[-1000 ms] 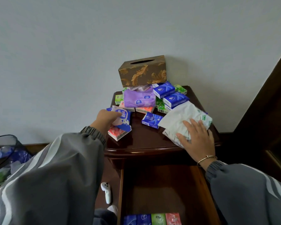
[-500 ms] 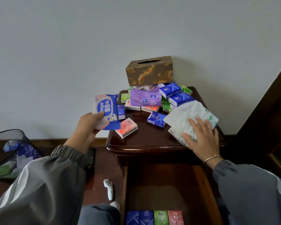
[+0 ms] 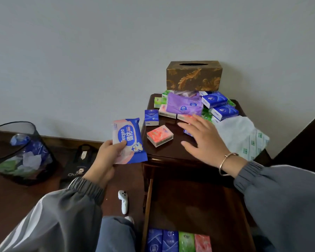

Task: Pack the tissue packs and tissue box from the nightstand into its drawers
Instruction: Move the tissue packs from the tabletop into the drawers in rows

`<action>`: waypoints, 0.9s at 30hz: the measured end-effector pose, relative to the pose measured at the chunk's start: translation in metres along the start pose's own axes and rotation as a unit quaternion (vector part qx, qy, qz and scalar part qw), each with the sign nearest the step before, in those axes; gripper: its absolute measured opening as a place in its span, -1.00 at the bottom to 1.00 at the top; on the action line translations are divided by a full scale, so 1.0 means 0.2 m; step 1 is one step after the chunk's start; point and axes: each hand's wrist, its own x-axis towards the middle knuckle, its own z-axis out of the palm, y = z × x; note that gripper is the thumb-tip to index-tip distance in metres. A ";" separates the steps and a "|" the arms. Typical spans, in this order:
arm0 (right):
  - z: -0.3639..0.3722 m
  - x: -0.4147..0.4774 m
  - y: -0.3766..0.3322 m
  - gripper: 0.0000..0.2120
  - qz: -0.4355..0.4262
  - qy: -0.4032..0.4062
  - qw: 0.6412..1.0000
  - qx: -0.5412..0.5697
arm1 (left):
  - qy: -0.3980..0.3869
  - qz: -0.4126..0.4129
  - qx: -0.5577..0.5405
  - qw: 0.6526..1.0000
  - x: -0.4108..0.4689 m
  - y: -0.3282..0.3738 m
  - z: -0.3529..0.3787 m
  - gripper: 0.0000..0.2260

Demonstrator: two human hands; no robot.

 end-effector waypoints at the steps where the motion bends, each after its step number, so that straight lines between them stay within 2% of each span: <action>1: 0.04 0.08 -0.05 -0.45 -0.020 -0.053 0.998 -0.014 | -0.002 0.002 0.006 1.000 -0.01 -0.01 0.00 -0.76; 5: 0.24 0.29 -0.16 -0.36 0.020 -0.239 0.971 -0.018 | -0.018 0.005 0.010 1.000 -0.02 -0.04 -0.04 -0.74; 7: 0.30 0.32 -0.18 -0.36 0.045 -0.256 0.966 -0.003 | -0.025 0.011 0.017 0.999 -0.02 -0.04 -0.08 -0.69; 11: 0.32 0.27 -0.16 -0.44 0.030 -0.143 0.986 -0.082 | -0.023 0.022 0.035 0.999 -0.01 -0.02 -0.10 -0.72; 18: 0.27 0.05 0.04 -0.46 0.160 -0.068 0.976 -0.130 | -0.080 0.013 0.097 0.992 -0.04 0.01 0.15 -0.70; 23: 0.27 -0.05 0.14 -0.50 0.155 0.001 0.975 -0.159 | -0.071 0.006 0.174 0.982 -0.02 -0.03 0.38 -0.71; 25: 0.29 -0.06 0.15 -0.50 0.156 -0.002 0.980 -0.121 | -0.050 0.043 0.294 0.953 0.00 -0.04 0.43 -0.67; 27: 0.31 -0.07 0.16 -0.50 0.164 0.002 0.983 -0.080 | -0.029 0.105 0.451 0.886 0.03 -0.03 0.47 -0.63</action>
